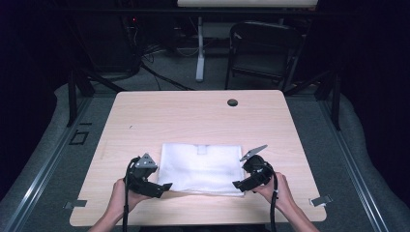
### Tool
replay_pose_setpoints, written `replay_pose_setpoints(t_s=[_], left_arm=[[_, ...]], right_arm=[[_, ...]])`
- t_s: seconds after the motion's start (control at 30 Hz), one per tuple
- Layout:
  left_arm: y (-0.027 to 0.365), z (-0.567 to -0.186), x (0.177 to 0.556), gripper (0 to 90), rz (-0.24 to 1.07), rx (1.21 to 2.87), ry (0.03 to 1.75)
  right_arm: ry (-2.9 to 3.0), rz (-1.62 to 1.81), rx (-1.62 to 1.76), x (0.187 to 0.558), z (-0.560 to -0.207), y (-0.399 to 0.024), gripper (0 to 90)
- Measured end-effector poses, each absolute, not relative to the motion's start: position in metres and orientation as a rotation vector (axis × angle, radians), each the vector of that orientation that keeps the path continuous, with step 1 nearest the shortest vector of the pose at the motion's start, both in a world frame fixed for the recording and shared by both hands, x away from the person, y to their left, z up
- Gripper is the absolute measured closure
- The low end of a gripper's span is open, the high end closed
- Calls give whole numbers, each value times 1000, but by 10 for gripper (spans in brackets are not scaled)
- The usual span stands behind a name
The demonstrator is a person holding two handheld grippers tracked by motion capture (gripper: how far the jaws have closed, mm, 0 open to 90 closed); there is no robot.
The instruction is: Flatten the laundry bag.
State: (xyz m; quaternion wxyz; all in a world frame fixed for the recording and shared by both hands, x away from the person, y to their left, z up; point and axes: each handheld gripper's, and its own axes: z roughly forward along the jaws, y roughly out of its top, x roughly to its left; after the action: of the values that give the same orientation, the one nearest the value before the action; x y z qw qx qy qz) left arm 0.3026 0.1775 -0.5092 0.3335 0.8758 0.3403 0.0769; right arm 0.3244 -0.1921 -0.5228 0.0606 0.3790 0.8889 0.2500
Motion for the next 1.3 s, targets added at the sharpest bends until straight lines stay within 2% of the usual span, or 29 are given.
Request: replay_pose_setpoints(t_s=[0.23,0.5,0.63,0.77,0.97,1.03,1.1,1.3], left_arm=[[154,-506,308,130,214,2308,812],[126,-518,320,126,160,2365,737],[96,-530,322,166,92,2443,642],[81,-537,321,216,80,2489,584],[82,-538,322,294,68,2483,561],[83,-539,321,345,69,2483,547],[83,-540,321,437,49,2488,507],[77,-543,318,490,46,2515,468]], right_arm=[[2687,770,1176,319,-517,-197,101],[2703,752,1159,318,-514,-201,39],[2690,774,1179,321,-515,-203,40],[2682,775,1198,321,-516,-205,63],[2690,774,1195,321,-516,-205,87],[2696,776,1186,320,-516,-203,101],[2708,767,1169,320,-516,-203,112],[2714,755,1164,320,-519,-201,143]])
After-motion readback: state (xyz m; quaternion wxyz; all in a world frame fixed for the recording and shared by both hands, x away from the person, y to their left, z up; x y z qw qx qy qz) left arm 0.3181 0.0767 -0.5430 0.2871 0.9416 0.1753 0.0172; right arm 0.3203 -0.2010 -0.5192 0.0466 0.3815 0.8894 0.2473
